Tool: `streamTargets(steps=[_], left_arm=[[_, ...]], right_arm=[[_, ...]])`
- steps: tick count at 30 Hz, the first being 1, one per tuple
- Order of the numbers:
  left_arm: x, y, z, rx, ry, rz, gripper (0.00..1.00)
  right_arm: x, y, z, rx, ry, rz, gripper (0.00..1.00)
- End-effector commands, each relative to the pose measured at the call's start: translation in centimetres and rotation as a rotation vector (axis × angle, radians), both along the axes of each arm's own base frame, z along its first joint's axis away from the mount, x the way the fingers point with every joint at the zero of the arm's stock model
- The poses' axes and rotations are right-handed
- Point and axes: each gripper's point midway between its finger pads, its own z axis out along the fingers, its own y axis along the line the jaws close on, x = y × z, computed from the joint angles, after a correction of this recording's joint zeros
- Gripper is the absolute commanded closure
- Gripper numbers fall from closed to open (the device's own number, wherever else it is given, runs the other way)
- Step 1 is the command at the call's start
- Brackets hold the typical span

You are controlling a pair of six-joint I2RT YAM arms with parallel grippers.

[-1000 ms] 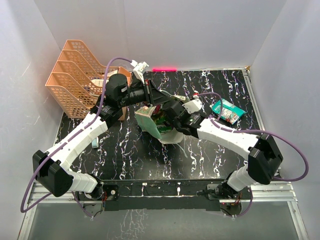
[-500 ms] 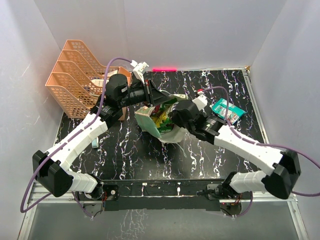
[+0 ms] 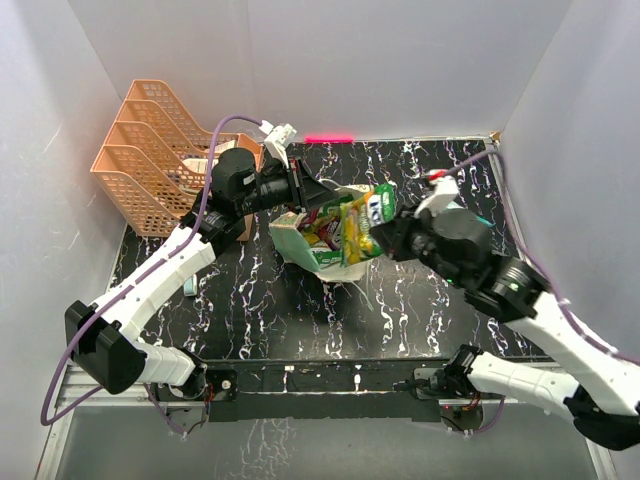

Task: Take the snacks out of the paper bag

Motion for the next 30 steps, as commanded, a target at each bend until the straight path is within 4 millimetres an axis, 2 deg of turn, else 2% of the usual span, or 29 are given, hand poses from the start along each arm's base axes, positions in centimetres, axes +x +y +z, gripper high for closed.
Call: streamTargets(steps=[1,4,7,9,12,14,17,20,24,26,27,30], left_arm=[[-0.5,0.2,1.3,-0.017,-0.044,0.002,1.00],[-0.4,0.3,1.2,-0.013,-0.039,0.008,1.00],[-0.4,0.5,1.2,-0.010,-0.039,0.017,1.00],[-0.4,0.5,1.3,-0.008,-0.036,0.020,1.00],[-0.5,0.5,1.3,-0.007,-0.035,0.017,1.00],[-0.5,0.5,1.3,-0.008,-0.036,0.015,1.00],[-0.6,0.5,1.5,-0.011,-0.037,0.011,1.00],[-0.8,0.6,1.5,-0.014,-0.035,0.009,1.00],[-1.0,0.7,1.5,-0.013,-0.036,0.008,1.00],[-1.0,0.7,1.5,-0.013,-0.039,0.005,1.00],[-1.1,0.7,1.5,-0.013,-0.039,0.006,1.00],[-1.1,0.7,1.3,-0.009,-0.039,0.004,1.00]], right_arm=[[-0.7,-4.9,7.6,-0.034,-0.260,-0.077,0.93],[1.0,-9.4,7.6,-0.150,-0.231,-0.327,0.93],[2.4,-13.0,7.6,-0.262,-0.220,-0.563,0.93],[3.2,-14.4,8.0,-0.315,-0.233,-0.679,0.93],[5.1,-14.7,7.2,-0.411,-0.241,-0.765,0.93],[8.0,-15.2,6.0,-0.452,-0.218,-0.757,0.93],[12.9,-17.7,3.5,-0.355,-0.144,-0.697,0.93],[15.8,-19.1,1.5,-0.221,-0.157,-0.598,0.93],[17.6,-21.5,-1.4,-0.034,-0.117,-0.522,0.93],[17.9,-23.0,-2.7,0.029,-0.119,-0.522,0.93],[17.8,-24.5,-3.7,0.060,-0.112,-0.538,0.93],[17.9,-26.7,-5.0,0.167,-0.116,-0.516,0.93]])
